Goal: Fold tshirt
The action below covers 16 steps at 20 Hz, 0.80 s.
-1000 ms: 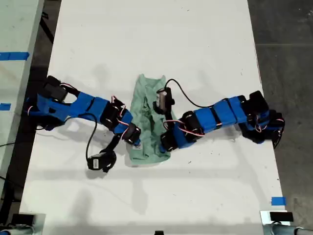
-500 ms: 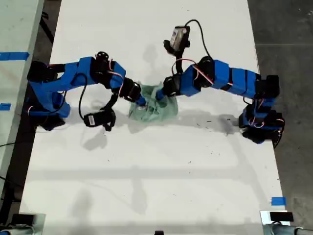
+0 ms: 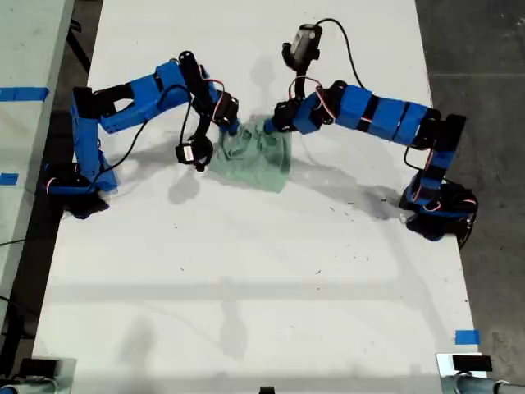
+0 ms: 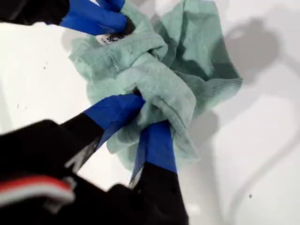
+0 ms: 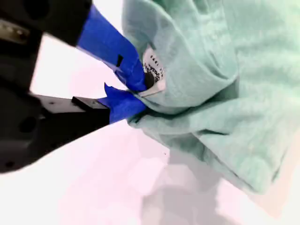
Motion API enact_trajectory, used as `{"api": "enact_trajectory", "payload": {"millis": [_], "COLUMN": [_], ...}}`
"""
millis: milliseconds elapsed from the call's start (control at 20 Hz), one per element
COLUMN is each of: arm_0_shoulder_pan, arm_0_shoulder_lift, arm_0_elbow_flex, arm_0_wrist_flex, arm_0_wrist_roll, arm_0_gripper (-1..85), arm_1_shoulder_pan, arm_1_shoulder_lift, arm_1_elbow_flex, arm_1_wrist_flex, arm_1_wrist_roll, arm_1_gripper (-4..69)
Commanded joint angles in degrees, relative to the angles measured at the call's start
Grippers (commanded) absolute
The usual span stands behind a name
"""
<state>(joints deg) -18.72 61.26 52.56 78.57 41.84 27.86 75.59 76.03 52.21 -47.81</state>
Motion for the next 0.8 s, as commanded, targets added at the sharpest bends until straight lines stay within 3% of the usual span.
{"api": "enact_trajectory", "payload": {"millis": [0,100,150,200,400,600,750], "arm_0_shoulder_pan": [-2.4,-4.4,-5.0,-5.5,-8.4,-7.1,-2.9], "arm_0_shoulder_lift": [-7.8,-11.0,-8.8,-5.4,11.7,25.6,36.7], "arm_0_elbow_flex": [-3.3,-5.3,-5.2,-5.1,-3.8,-0.5,13.1], "arm_0_wrist_flex": [-4.6,-4.1,-2.8,-1.0,7.6,13.7,13.2], "arm_0_wrist_roll": [0.4,-0.1,-0.2,0.1,1.1,1.1,-1.1], "arm_0_gripper": [4.9,19.2,25.1,30.5,30.8,26.7,20.0], "arm_1_shoulder_pan": [1.1,1.4,1.7,1.7,0.4,-2.6,-5.1], "arm_1_shoulder_lift": [-6.7,-11.7,-11.2,-9.1,5.1,23.8,41.5], "arm_1_elbow_flex": [-1.2,-5.0,-5.5,-5.6,-3.8,3.1,16.8], "arm_1_wrist_flex": [-5.4,-0.5,3.3,5.9,15.8,22.2,23.1], "arm_1_wrist_roll": [0.2,2.8,3.3,2.9,2.9,4.5,7.9], "arm_1_gripper": [1.1,28.9,39.0,44.1,30.9,27.1,23.2]}}
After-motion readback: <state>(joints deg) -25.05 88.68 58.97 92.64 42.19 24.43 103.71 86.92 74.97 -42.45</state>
